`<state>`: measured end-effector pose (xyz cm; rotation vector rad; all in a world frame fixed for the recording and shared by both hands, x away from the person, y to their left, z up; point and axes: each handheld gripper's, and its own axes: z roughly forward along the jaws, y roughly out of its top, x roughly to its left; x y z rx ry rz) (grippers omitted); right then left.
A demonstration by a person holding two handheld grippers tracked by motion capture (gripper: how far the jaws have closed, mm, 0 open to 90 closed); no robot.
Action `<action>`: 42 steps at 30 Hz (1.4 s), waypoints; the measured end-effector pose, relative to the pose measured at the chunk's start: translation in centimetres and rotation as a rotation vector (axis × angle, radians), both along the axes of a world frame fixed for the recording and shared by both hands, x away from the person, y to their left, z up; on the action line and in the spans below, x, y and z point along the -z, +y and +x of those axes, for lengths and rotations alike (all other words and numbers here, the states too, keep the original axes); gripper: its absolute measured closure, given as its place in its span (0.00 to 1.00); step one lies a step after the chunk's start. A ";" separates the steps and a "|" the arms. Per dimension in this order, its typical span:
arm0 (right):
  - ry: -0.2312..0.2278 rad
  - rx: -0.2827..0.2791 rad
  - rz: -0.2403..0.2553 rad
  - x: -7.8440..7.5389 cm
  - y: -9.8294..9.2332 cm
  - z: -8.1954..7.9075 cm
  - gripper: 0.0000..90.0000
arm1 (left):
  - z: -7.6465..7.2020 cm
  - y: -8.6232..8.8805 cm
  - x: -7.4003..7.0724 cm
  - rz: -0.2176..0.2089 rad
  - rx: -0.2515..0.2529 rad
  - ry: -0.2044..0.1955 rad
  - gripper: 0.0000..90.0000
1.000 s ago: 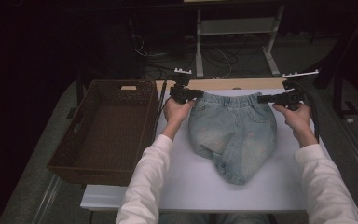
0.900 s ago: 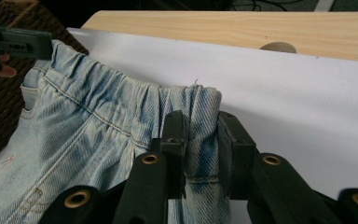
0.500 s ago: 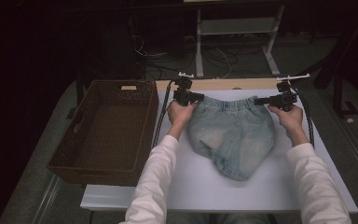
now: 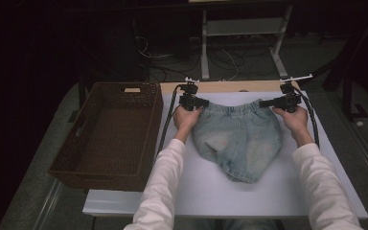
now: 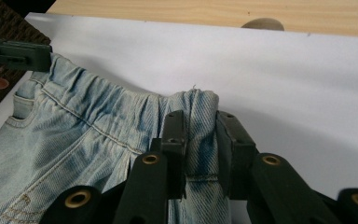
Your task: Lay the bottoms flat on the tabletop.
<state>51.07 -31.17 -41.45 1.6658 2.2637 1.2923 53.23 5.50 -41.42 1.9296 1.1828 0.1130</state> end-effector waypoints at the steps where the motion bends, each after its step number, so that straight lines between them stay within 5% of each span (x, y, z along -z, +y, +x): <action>1: -0.002 -0.003 -0.004 -0.1 0.1 0.1 0.82 | 0.0 0.1 0.0 -0.006 -0.002 0.004 0.91; 8: 0.010 0.000 -0.013 0.2 0.2 0.4 0.81 | 0.1 0.4 0.7 -0.016 -0.006 0.026 0.88; 13: 0.045 0.013 0.024 1.0 -0.3 0.5 0.80 | -0.1 0.6 1.1 0.007 -0.010 0.027 0.83; 19: 0.054 0.032 0.009 1.5 -0.1 0.5 0.73 | -0.3 1.1 1.2 -0.059 -0.015 0.032 0.71; 23: 0.051 0.044 0.019 1.4 0.0 0.4 0.60 | -0.7 1.1 0.6 -0.065 -0.019 0.004 0.60; 30: 0.006 0.007 0.084 -0.3 0.5 -0.3 0.39 | -1.8 1.0 -1.2 -0.091 -0.017 -0.035 0.49; 42: -0.099 -0.001 0.063 -4.5 2.0 -2.6 0.16 | -4.4 0.9 -3.0 -0.073 0.015 -0.072 0.38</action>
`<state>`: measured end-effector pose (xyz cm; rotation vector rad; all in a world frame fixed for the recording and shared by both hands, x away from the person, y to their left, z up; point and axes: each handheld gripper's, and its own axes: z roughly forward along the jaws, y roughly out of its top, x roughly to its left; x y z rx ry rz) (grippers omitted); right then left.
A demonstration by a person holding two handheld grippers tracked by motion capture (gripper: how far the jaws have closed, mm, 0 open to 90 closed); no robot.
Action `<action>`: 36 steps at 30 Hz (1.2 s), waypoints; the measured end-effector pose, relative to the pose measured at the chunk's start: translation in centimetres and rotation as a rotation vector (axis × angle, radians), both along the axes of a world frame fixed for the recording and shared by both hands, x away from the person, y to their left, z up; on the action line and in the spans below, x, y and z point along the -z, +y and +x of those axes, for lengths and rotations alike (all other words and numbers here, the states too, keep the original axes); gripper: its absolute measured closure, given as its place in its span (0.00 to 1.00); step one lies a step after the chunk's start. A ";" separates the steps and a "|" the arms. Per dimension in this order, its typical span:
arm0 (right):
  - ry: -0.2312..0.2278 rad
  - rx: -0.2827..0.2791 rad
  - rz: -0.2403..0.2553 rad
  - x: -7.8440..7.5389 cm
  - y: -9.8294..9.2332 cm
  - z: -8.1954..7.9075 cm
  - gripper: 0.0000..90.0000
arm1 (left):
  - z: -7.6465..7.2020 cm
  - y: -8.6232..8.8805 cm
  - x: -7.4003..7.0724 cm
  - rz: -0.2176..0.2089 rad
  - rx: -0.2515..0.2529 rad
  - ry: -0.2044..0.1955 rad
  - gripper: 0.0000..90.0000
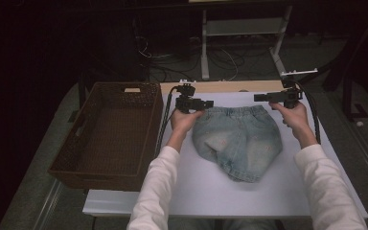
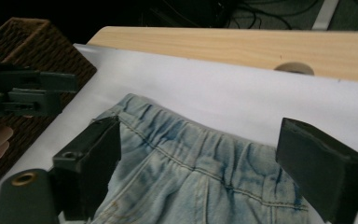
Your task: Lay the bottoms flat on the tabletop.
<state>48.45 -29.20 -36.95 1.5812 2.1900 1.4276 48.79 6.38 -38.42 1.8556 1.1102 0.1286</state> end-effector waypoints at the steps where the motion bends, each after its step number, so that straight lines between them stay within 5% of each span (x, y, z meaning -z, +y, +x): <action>1: -0.011 -0.005 -0.005 -0.4 0.1 -0.3 0.15 | -0.2 0.0 -0.1 -0.003 0.007 -0.004 0.37; 8: -0.035 -0.054 -0.042 -2.1 1.6 -2.3 0.03 | -1.8 0.5 -1.3 -0.039 0.025 -0.030 0.33; 16: -0.079 -0.118 -0.032 -3.1 3.0 -4.2 0.02 | -3.3 1.2 -1.7 -0.059 0.045 -0.037 0.29; 29: -0.102 -0.185 -0.047 -3.1 4.7 -6.6 0.02 | -5.3 1.8 -1.2 -0.074 0.071 -0.043 0.26; 36: -0.099 -0.220 -0.046 -1.9 5.8 -8.8 0.02 | -6.9 2.1 -0.7 -0.069 0.105 -0.058 0.25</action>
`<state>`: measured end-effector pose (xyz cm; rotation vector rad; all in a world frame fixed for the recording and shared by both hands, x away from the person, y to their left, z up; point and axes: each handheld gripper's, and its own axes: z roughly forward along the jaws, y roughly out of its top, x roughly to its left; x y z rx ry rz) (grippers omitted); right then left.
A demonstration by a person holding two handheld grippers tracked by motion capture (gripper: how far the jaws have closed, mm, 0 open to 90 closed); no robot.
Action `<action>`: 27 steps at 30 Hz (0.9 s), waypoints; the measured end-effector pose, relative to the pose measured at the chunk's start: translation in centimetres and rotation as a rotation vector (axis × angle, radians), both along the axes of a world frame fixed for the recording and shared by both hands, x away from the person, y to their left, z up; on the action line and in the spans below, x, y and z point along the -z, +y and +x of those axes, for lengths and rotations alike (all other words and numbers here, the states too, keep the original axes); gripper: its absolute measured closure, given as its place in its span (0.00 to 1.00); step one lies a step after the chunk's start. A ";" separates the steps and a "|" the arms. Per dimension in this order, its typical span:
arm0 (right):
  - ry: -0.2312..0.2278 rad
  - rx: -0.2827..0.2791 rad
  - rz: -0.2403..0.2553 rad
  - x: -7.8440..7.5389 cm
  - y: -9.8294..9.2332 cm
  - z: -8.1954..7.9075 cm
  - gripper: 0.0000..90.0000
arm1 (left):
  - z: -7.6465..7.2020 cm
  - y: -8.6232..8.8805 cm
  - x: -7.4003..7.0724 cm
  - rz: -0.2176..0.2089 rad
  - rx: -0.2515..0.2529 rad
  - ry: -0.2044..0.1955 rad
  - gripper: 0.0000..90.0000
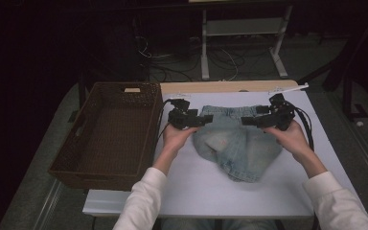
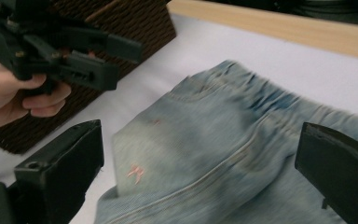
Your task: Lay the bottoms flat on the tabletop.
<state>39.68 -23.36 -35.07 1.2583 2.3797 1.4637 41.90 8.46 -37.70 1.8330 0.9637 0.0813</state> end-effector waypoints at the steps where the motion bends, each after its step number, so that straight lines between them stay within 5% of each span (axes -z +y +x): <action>1: 0.004 -0.007 0.001 0.2 0.2 -0.3 0.02 | -0.2 0.0 0.1 0.002 0.005 -0.001 0.24; 15: 0.031 -0.106 0.001 3.3 2.1 -5.3 0.10 | -4.2 0.8 1.4 0.001 0.096 -0.011 0.24; 24: 0.060 -0.127 -0.085 5.0 2.5 -7.7 0.17 | -6.1 0.3 2.7 -0.004 0.147 -0.012 0.24; 27: 0.083 -0.108 -0.154 5.9 2.6 -8.6 0.21 | -6.6 0.4 2.9 0.009 0.155 -0.004 0.24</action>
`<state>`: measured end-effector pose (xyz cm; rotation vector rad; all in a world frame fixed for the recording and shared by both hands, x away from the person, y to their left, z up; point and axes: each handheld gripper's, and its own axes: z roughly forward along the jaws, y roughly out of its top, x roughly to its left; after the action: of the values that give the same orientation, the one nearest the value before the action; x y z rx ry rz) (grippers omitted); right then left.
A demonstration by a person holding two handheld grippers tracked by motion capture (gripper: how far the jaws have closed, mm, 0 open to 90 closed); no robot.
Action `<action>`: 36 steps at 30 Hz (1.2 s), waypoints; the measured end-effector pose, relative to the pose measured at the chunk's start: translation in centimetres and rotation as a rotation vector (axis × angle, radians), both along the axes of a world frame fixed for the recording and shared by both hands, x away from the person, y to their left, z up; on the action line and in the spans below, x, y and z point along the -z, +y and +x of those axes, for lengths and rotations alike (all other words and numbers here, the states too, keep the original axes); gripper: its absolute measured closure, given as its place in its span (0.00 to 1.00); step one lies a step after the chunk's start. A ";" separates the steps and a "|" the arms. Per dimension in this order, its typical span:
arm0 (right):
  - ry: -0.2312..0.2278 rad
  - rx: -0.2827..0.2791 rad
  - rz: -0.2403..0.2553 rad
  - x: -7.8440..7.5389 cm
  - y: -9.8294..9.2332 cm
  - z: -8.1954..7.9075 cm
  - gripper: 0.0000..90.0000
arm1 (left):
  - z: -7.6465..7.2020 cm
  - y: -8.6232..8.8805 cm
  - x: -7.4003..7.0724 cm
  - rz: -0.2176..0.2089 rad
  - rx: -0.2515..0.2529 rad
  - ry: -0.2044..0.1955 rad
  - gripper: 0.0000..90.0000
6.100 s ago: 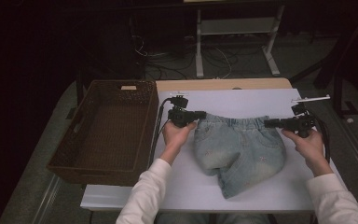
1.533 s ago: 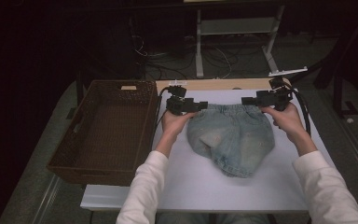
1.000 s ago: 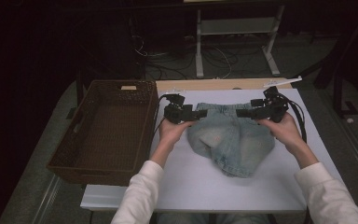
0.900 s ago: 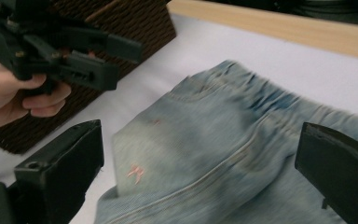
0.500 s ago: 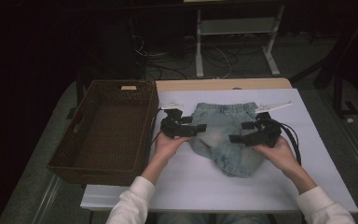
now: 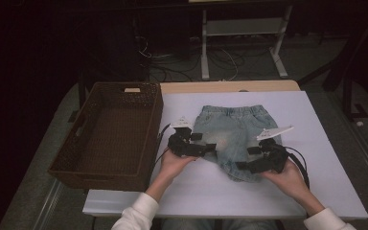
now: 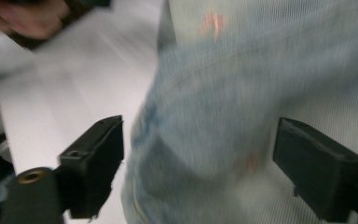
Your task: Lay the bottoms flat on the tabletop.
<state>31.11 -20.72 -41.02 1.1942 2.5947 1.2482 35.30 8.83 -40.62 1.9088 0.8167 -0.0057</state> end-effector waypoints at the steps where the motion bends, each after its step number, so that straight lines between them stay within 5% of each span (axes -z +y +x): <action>1: 0.016 0.002 -0.011 0.5 -0.1 -0.3 0.23 | -0.2 0.1 0.1 -0.004 -0.003 0.000 0.24; 4: 0.043 -0.010 -0.021 1.2 -0.2 -0.9 0.35 | -0.7 0.2 0.6 0.006 0.000 0.013 0.24; 12: 0.028 -0.086 -0.052 1.4 0.2 -1.2 0.97 | -0.7 0.1 1.3 0.014 -0.003 0.032 0.24; 20: 0.038 -0.081 0.019 0.1 -1.3 -0.9 0.99 | -0.8 0.3 1.4 0.013 -0.002 0.037 0.24; 28: -0.026 0.017 0.052 -1.3 -3.7 0.5 0.99 | -0.7 0.5 1.3 0.002 -0.006 0.034 0.26; 36: -0.023 0.120 0.090 -1.3 -6.3 3.1 0.99 | -0.9 -0.1 1.2 0.000 0.029 0.043 0.31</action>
<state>34.25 -27.01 -39.76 1.3204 2.4342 1.3591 34.38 8.70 -41.79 1.9266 0.8171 -0.0643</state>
